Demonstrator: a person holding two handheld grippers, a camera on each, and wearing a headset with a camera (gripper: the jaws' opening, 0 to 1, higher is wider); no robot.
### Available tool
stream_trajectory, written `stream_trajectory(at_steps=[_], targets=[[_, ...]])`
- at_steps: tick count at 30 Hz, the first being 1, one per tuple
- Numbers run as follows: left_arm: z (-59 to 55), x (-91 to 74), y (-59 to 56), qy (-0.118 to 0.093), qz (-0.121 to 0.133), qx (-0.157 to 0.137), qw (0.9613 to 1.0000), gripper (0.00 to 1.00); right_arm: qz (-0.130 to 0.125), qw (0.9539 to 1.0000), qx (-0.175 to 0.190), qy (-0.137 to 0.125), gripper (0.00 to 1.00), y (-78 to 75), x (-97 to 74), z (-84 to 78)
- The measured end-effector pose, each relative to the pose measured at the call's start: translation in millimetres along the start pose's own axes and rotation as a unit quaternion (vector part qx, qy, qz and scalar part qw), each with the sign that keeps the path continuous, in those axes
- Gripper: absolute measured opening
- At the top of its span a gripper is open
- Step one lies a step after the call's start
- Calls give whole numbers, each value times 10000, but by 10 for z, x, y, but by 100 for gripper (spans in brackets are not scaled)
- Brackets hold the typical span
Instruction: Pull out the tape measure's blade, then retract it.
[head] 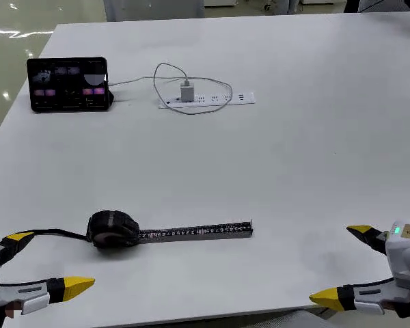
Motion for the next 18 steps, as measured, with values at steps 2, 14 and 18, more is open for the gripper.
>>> stream_trajectory(at_steps=[2,14,18], targets=[[17,-12,2,-52,-16,-17,10000,99,16,10000,-30,-9,99,-20,9,22],[38,66,-80,-108,-1,-103,9999,99,266,9984,-485,-87,99,-66,168,200],[98,76,-152,-249,-101,-41,9996,99,395,9960,-781,-186,99,-91,208,303]])
Point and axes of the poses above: the centre of the closed fingertips' face, and the gripper's own axes: x roughly forward along the fingers, y roughly to its left, z roughly out of its top, the point moved 9 cm from there along -x, roughly backward along the fingers, and after that the axes turned 10 degrees about -x, right-handed, at the moved point
